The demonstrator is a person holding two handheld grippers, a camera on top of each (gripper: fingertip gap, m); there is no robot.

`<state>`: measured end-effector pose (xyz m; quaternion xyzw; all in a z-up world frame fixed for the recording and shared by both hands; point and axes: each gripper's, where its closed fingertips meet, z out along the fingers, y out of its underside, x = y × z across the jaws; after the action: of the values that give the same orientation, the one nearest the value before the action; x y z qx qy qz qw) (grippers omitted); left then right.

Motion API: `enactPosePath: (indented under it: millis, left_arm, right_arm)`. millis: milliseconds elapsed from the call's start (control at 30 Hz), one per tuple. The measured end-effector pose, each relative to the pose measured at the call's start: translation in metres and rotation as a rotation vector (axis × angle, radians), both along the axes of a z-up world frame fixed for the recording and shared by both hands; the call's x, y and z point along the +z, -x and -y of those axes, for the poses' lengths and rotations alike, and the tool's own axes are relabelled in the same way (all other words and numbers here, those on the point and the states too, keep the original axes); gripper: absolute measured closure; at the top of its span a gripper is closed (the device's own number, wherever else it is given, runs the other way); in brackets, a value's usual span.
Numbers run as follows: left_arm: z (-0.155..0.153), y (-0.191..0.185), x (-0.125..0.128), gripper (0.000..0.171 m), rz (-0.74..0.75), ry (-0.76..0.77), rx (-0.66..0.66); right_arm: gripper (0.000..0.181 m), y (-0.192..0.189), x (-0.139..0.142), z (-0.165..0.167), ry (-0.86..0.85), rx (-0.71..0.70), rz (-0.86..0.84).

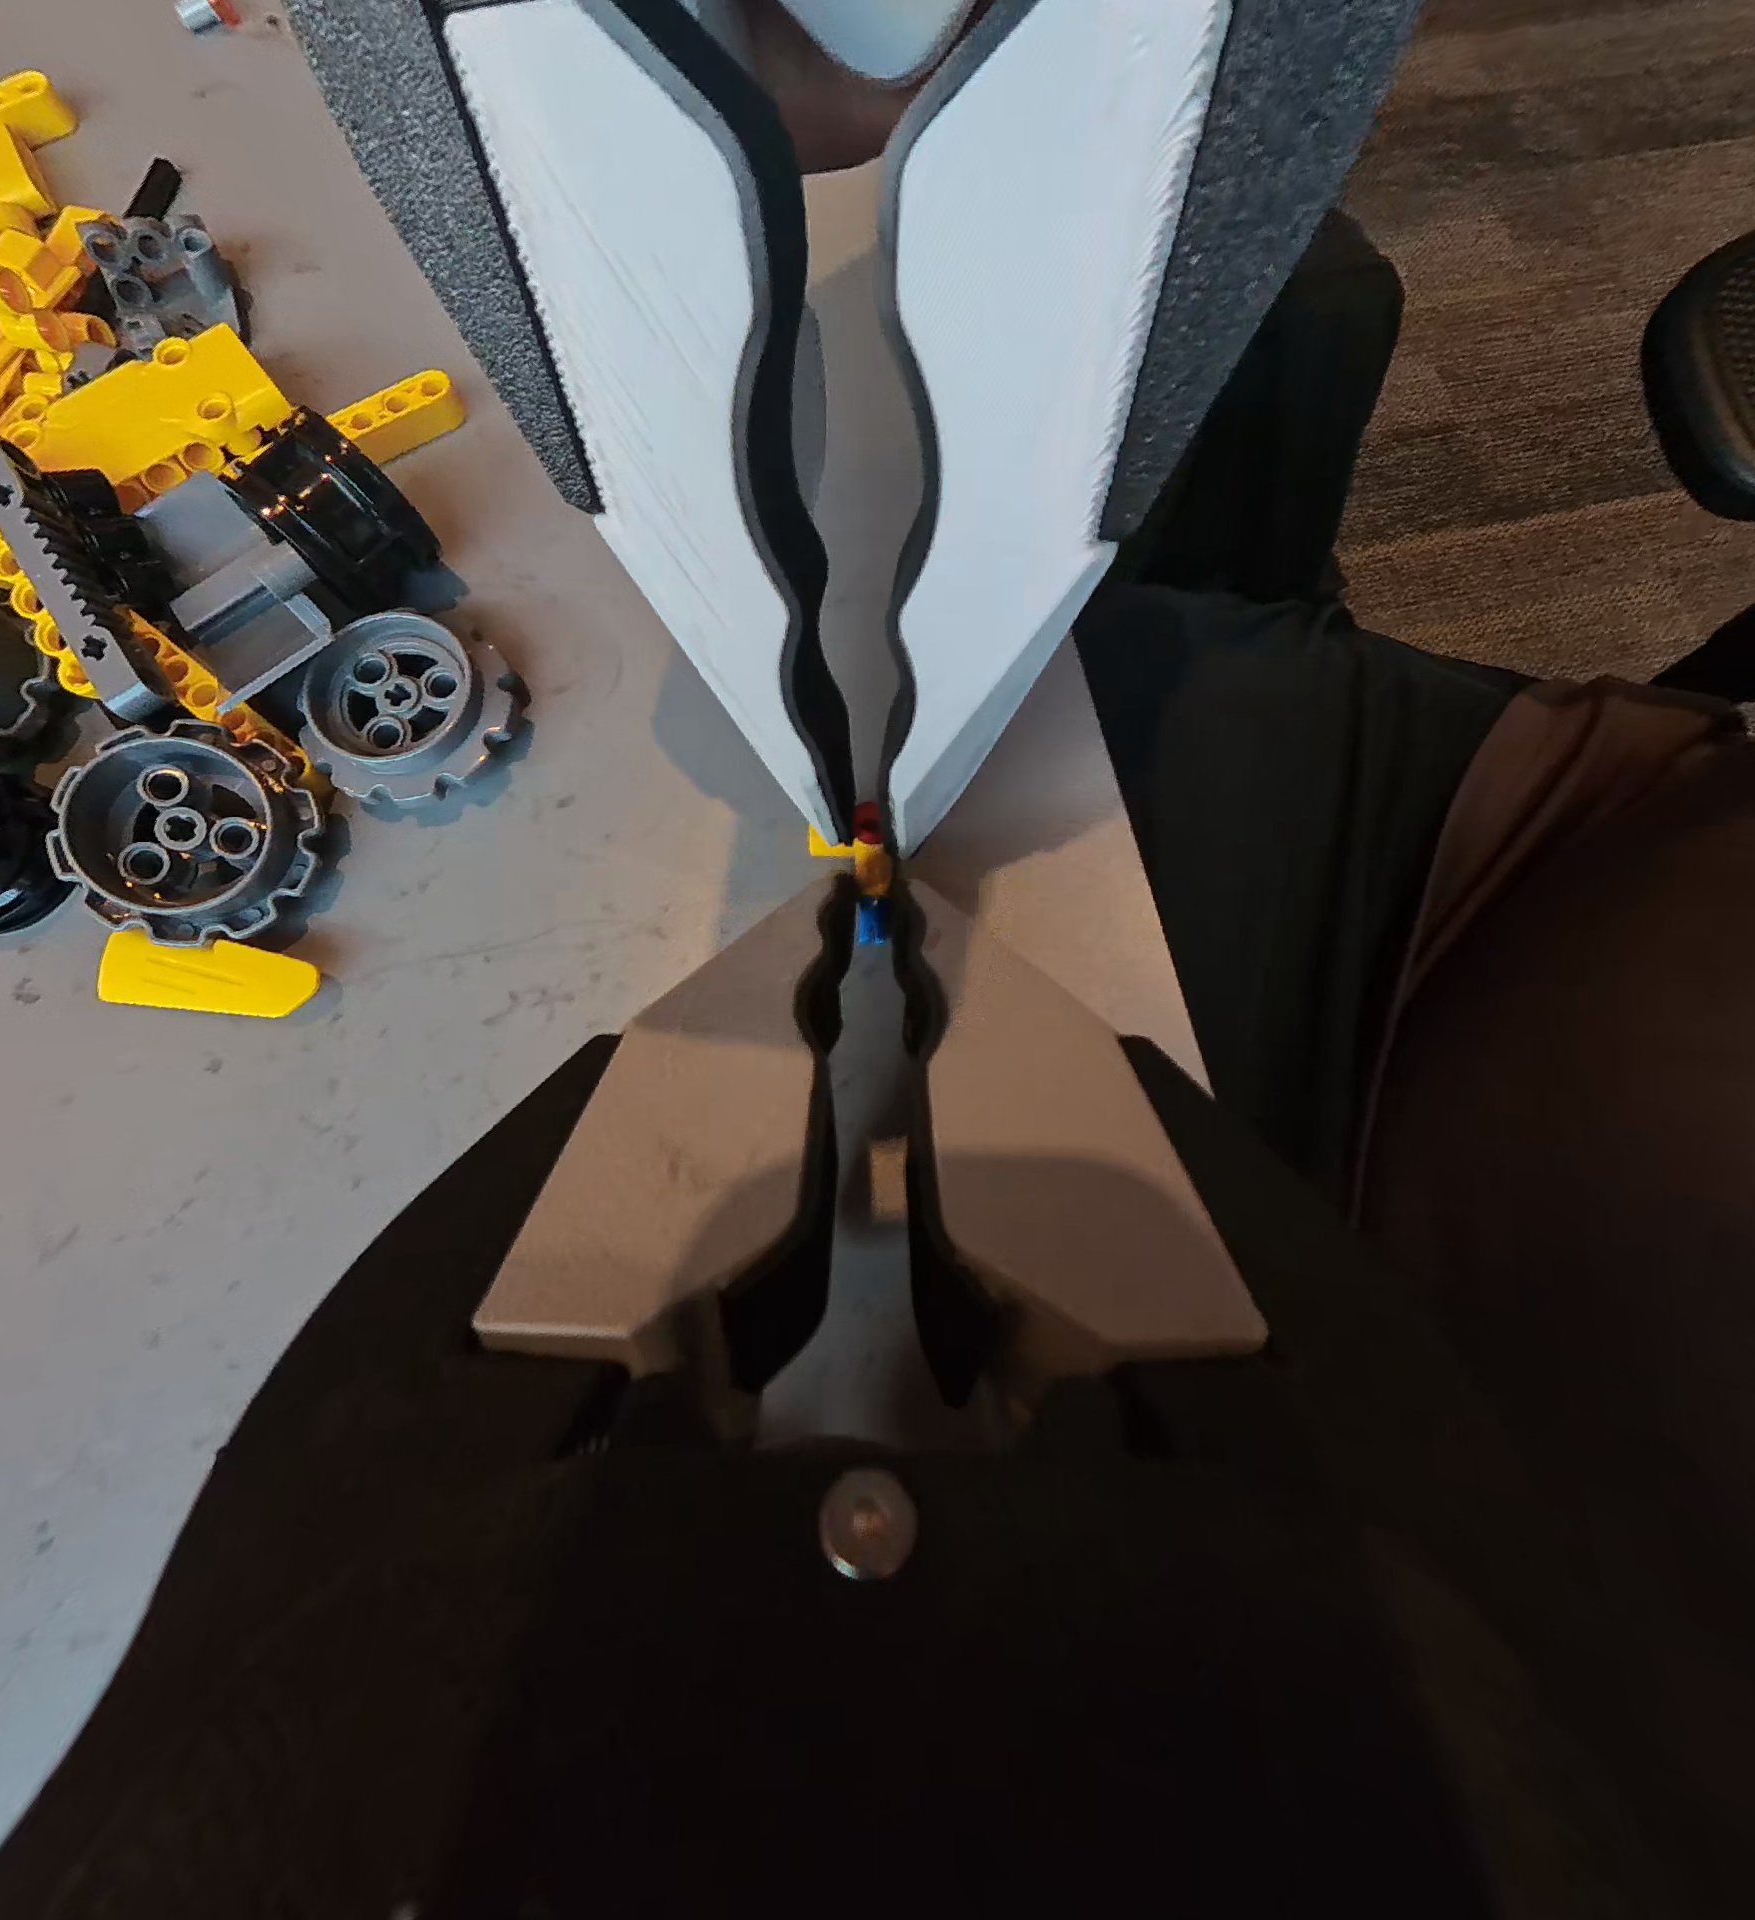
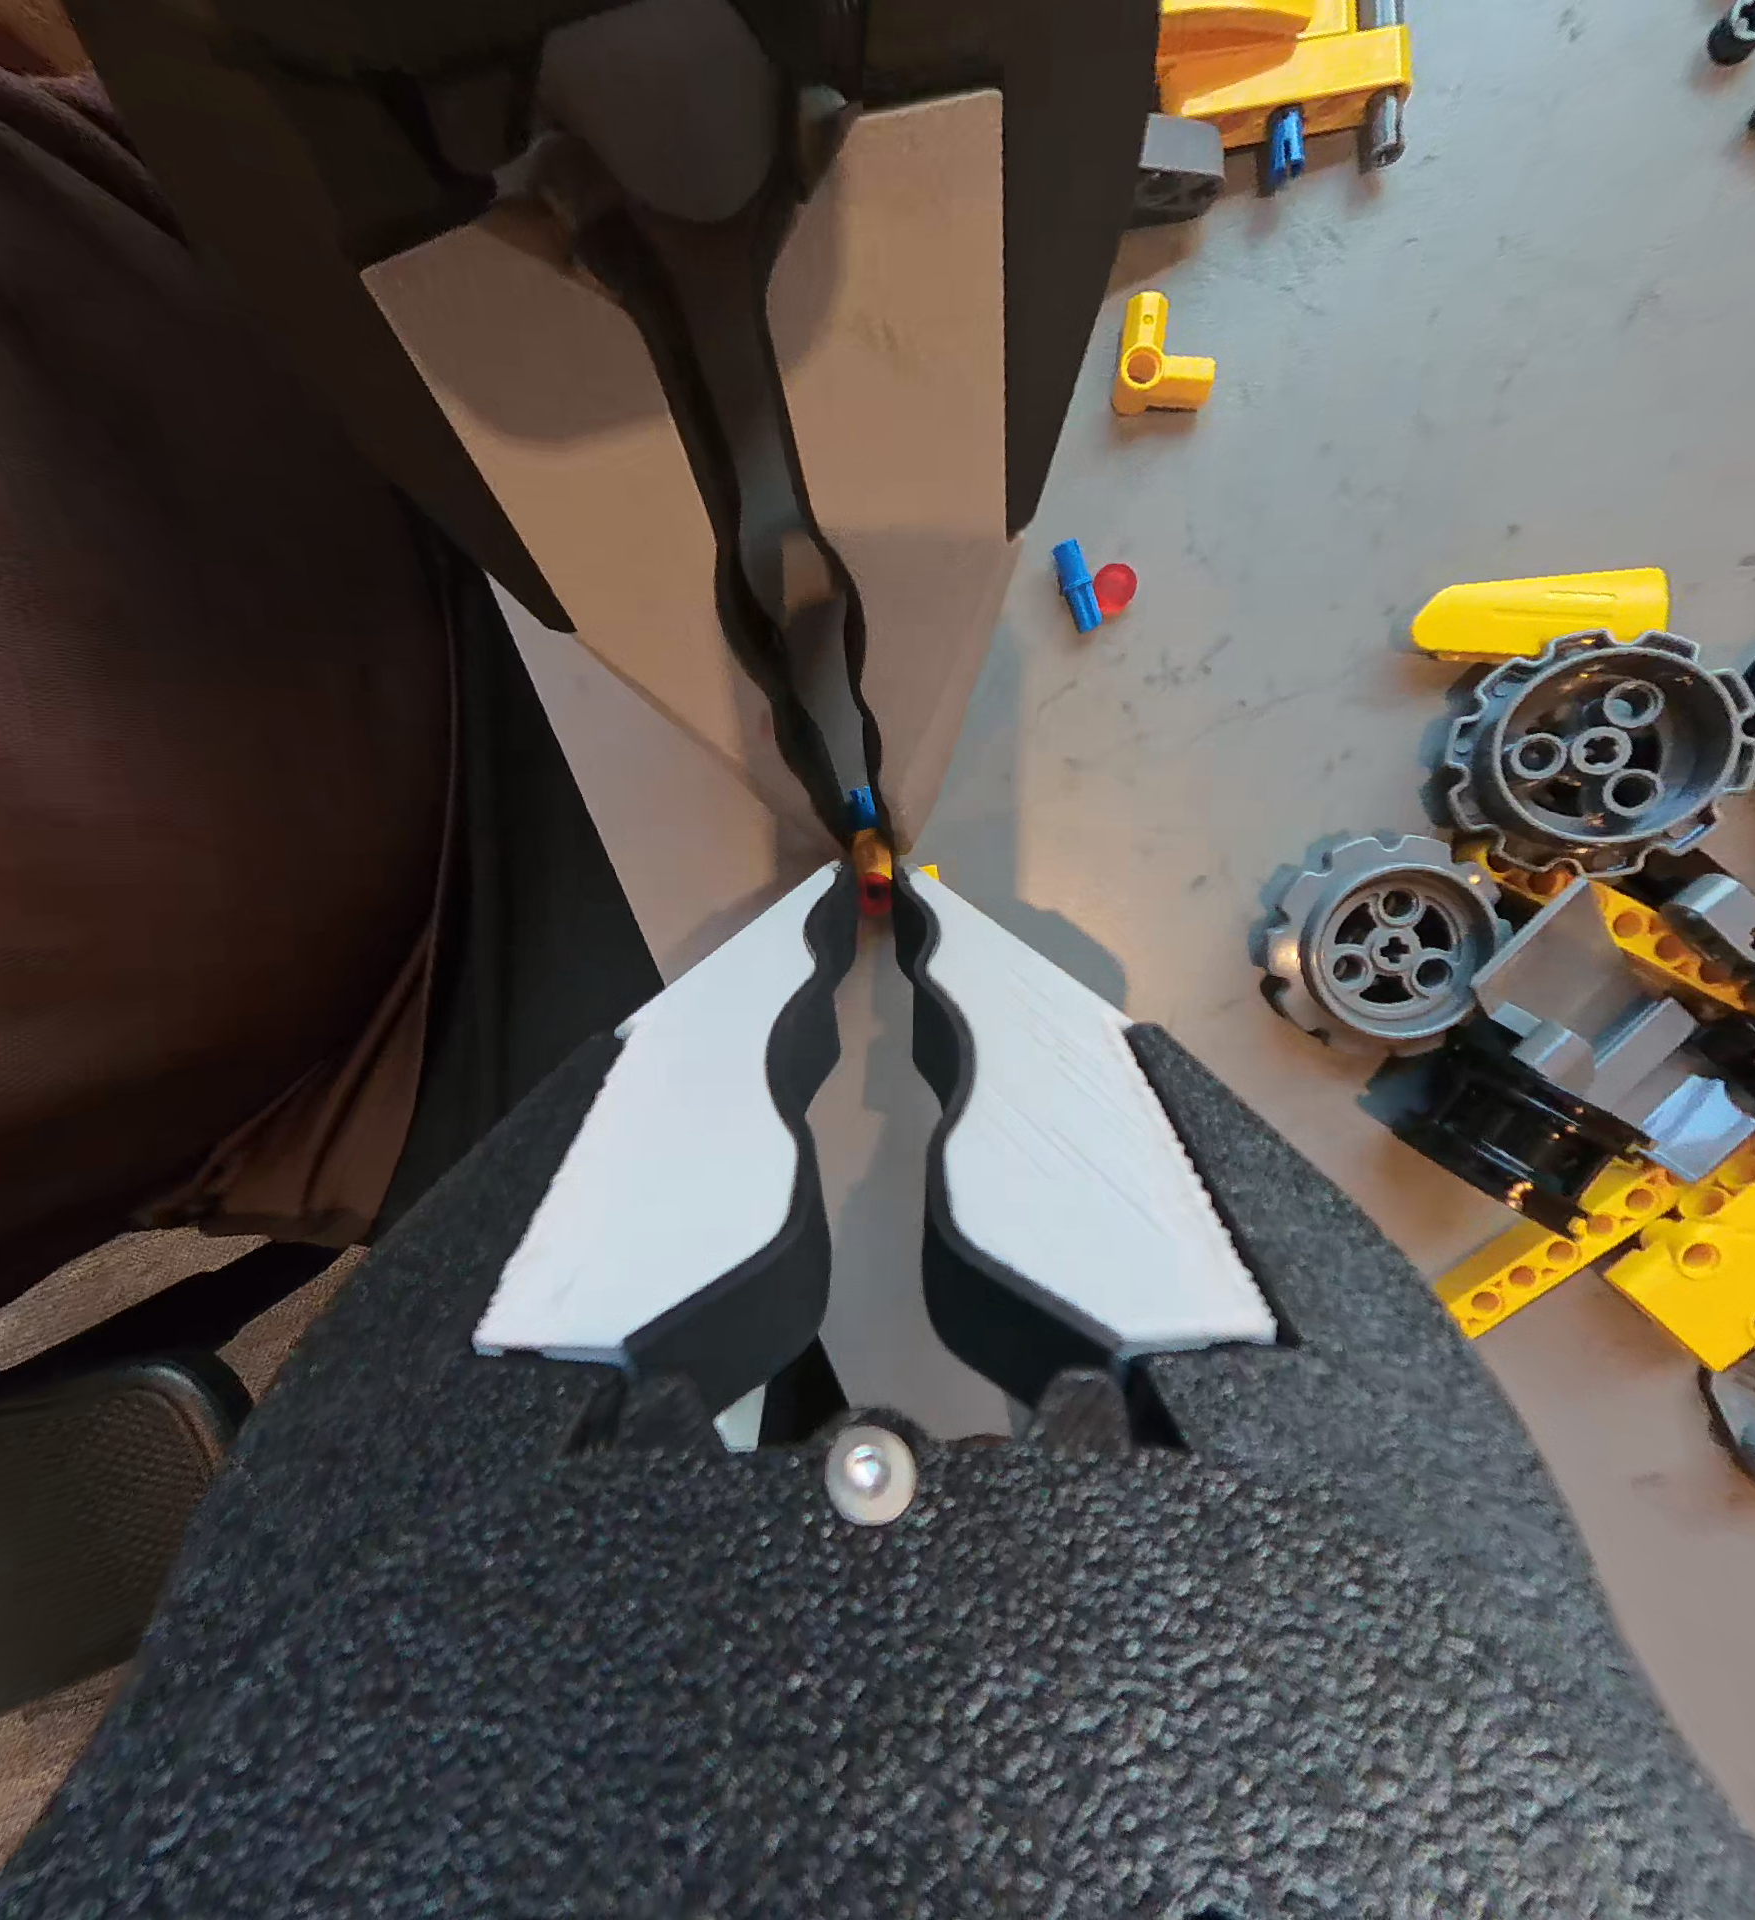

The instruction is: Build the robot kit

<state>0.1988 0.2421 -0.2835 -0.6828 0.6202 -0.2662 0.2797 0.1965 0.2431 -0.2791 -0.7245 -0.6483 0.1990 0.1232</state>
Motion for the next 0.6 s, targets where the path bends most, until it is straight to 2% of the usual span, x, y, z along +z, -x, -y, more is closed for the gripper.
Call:
enactPosePath:
  millis: [67, 167, 267, 433, 467, 533, 600]
  left_arm:
    - [0.0, 0.0, 0.0, 0.168, 0.006, 0.003, 0.003]
    - [-0.001, 0.001, 0.0, 0.168, 0.016, 0.014, 0.017]
    - [-0.001, 0.001, 0.0, 0.168, 0.014, 0.011, 0.023]
    - [-0.001, 0.001, 0.0, 0.169, 0.016, 0.021, 0.023]
    - [-0.001, 0.001, 0.0, 0.169, 0.016, 0.023, 0.023]
    - [-0.001, 0.001, 0.0, 0.168, 0.016, 0.023, 0.023]
    - [-0.001, 0.001, 0.0, 0.169, 0.017, 0.025, 0.022]
  right_arm:
    - [0.175, 0.001, 0.0, -0.001, -0.013, -0.014, 0.007]
    - [0.174, 0.002, 0.0, -0.002, 0.012, -0.09, -0.069]
    - [0.163, 0.003, 0.003, 0.002, 0.054, -0.123, -0.162]
    - [0.16, -0.005, 0.011, -0.005, -0.001, -0.184, -0.221]
    - [0.162, -0.007, 0.016, -0.006, -0.004, -0.197, -0.242]
    - [0.181, -0.009, 0.025, -0.006, 0.001, -0.211, -0.28]
    - [0.181, -0.008, 0.027, -0.007, -0.006, -0.226, -0.292]
